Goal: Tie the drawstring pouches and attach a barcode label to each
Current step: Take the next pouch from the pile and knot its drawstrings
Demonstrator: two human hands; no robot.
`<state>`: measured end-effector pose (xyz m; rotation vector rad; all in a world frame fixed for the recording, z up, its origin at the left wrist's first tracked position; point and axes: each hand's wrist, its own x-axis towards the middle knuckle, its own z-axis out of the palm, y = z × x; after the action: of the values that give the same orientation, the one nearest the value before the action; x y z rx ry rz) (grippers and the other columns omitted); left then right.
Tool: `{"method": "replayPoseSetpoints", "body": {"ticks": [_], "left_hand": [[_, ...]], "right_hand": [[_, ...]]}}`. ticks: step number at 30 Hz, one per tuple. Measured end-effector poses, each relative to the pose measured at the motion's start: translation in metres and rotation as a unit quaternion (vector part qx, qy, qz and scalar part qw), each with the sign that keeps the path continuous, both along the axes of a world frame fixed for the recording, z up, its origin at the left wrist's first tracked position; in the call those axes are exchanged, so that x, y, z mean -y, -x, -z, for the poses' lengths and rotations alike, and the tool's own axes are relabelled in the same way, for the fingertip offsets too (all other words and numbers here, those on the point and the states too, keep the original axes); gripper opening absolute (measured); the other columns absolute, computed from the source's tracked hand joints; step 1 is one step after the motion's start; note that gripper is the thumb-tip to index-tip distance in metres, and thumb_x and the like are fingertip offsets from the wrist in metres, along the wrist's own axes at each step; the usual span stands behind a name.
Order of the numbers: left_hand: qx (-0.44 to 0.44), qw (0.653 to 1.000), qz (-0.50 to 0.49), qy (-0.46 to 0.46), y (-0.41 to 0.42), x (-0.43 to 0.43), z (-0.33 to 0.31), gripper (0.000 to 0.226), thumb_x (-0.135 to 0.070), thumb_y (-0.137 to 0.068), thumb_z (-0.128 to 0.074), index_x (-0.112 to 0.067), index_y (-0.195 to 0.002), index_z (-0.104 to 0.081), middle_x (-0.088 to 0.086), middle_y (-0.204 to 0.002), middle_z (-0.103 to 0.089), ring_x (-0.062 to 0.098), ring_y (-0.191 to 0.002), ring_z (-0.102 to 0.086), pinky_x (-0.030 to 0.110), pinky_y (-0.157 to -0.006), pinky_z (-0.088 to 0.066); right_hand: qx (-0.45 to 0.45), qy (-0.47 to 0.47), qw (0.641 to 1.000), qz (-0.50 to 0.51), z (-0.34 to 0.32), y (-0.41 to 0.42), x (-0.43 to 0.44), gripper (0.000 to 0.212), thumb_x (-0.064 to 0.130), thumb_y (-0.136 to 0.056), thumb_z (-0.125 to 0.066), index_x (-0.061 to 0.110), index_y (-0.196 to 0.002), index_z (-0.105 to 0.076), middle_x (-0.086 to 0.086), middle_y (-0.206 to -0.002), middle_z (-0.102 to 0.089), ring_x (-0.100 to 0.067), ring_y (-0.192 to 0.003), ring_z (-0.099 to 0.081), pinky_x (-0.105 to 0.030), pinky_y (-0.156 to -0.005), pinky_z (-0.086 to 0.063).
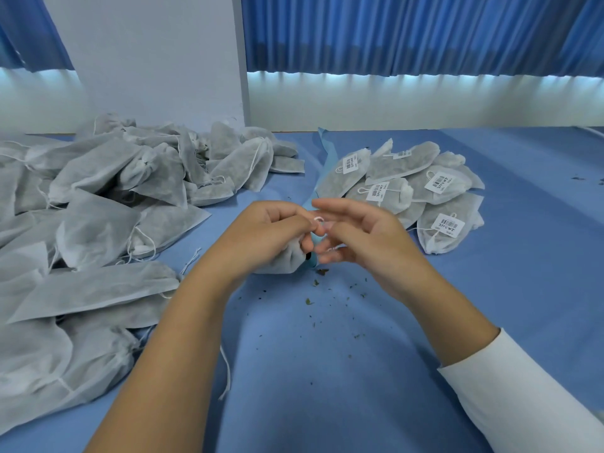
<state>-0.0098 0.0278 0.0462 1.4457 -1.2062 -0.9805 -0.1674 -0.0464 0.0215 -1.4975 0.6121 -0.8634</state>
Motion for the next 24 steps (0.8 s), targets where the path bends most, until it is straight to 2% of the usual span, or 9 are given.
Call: {"method": "replayPoseSetpoints", "body": {"ticks": [4,9,11,13,15,17,20,22,24], "left_hand": [[-0.039,0.998,0.006,0.044,-0.004,0.002,0.001,0.020,-0.010,-0.092,-0.059,-0.005,-0.083,-0.075,0.002,-0.067,-0.066,0.012,-0.069,-0.061,0.016,-0.071,-0.050],[-0.096,0.990,0.063,0.077,0.002,-0.001,0.001,0.015,-0.006,-0.092,-0.062,-0.008,-0.090,-0.076,0.005,-0.082,-0.075,0.012,-0.077,-0.069,0.016,-0.072,-0.053],[-0.122,0.987,0.044,0.094,0.005,0.000,0.002,0.017,-0.005,-0.093,-0.062,-0.012,-0.098,-0.076,0.008,-0.096,-0.077,0.016,-0.088,-0.073,0.019,-0.076,-0.055],[-0.131,0.984,0.002,0.117,0.006,0.002,0.001,0.017,-0.005,-0.093,-0.062,-0.014,-0.101,-0.075,0.003,-0.102,-0.077,0.013,-0.096,-0.073,0.017,-0.076,-0.055],[-0.097,0.985,-0.043,0.138,0.003,0.003,0.001,0.017,-0.005,-0.093,-0.063,-0.017,-0.099,-0.075,-0.006,-0.101,-0.077,0.006,-0.095,-0.072,0.013,-0.075,-0.053],[0.017,0.985,-0.087,0.151,-0.002,0.003,0.004,0.018,-0.009,-0.094,-0.065,-0.023,-0.098,-0.076,-0.015,-0.102,-0.076,-0.002,-0.098,-0.069,0.010,-0.080,-0.049],[0.183,0.968,-0.088,0.150,-0.007,-0.001,0.004,0.016,-0.018,-0.093,-0.067,-0.028,-0.099,-0.078,-0.019,-0.100,-0.074,-0.007,-0.098,-0.064,0.007,-0.081,-0.043],[0.200,0.971,-0.050,0.121,-0.009,-0.003,0.002,0.012,-0.020,-0.092,-0.069,-0.025,-0.092,-0.079,-0.015,-0.092,-0.076,-0.002,-0.092,-0.065,0.008,-0.080,-0.044],[0.167,0.982,0.014,0.087,-0.006,-0.006,-0.001,0.010,-0.019,-0.091,-0.069,-0.019,-0.087,-0.079,-0.008,-0.088,-0.076,0.004,-0.087,-0.068,0.014,-0.081,-0.049]], "right_hand": [[0.029,0.007,1.000,0.004,0.004,-0.003,0.001,0.020,-0.002,-0.092,-0.060,0.005,-0.109,-0.069,-0.012,-0.093,-0.076,-0.023,-0.086,-0.074,-0.023,-0.076,-0.057],[0.096,0.047,0.992,0.068,0.006,-0.006,0.000,0.012,0.000,-0.088,-0.066,0.007,-0.094,-0.073,-0.007,-0.080,-0.076,-0.017,-0.073,-0.073,-0.022,-0.070,-0.057],[0.081,0.091,0.989,0.083,0.008,-0.008,-0.002,0.018,-0.002,-0.089,-0.065,0.013,-0.092,-0.074,-0.001,-0.077,-0.075,-0.014,-0.072,-0.073,-0.021,-0.069,-0.057],[0.009,0.190,0.975,0.112,0.011,-0.010,-0.003,0.019,0.002,-0.089,-0.066,0.019,-0.090,-0.074,0.008,-0.079,-0.075,-0.010,-0.074,-0.071,-0.019,-0.072,-0.056],[-0.069,0.314,0.937,0.138,0.013,-0.009,-0.004,0.016,0.007,-0.089,-0.068,0.020,-0.091,-0.075,0.015,-0.078,-0.071,-0.003,-0.075,-0.067,-0.011,-0.072,-0.050],[-0.110,0.410,0.894,0.147,0.014,-0.007,-0.004,0.011,0.008,-0.088,-0.068,0.015,-0.091,-0.075,0.011,-0.078,-0.067,-0.001,-0.075,-0.060,-0.007,-0.072,-0.044],[-0.119,0.483,0.854,0.151,0.010,-0.002,-0.002,0.008,0.006,-0.088,-0.068,0.011,-0.091,-0.073,0.004,-0.077,-0.061,-0.004,-0.071,-0.053,-0.006,-0.071,-0.040],[-0.108,0.518,0.832,0.166,0.006,0.002,0.001,0.008,0.005,-0.088,-0.068,0.009,-0.093,-0.073,0.000,-0.080,-0.061,-0.005,-0.072,-0.052,-0.009,-0.071,-0.041],[-0.095,0.536,0.818,0.185,0.001,0.007,0.003,0.009,0.006,-0.088,-0.069,0.009,-0.095,-0.074,-0.002,-0.084,-0.061,-0.007,-0.074,-0.054,-0.011,-0.071,-0.042]]}}
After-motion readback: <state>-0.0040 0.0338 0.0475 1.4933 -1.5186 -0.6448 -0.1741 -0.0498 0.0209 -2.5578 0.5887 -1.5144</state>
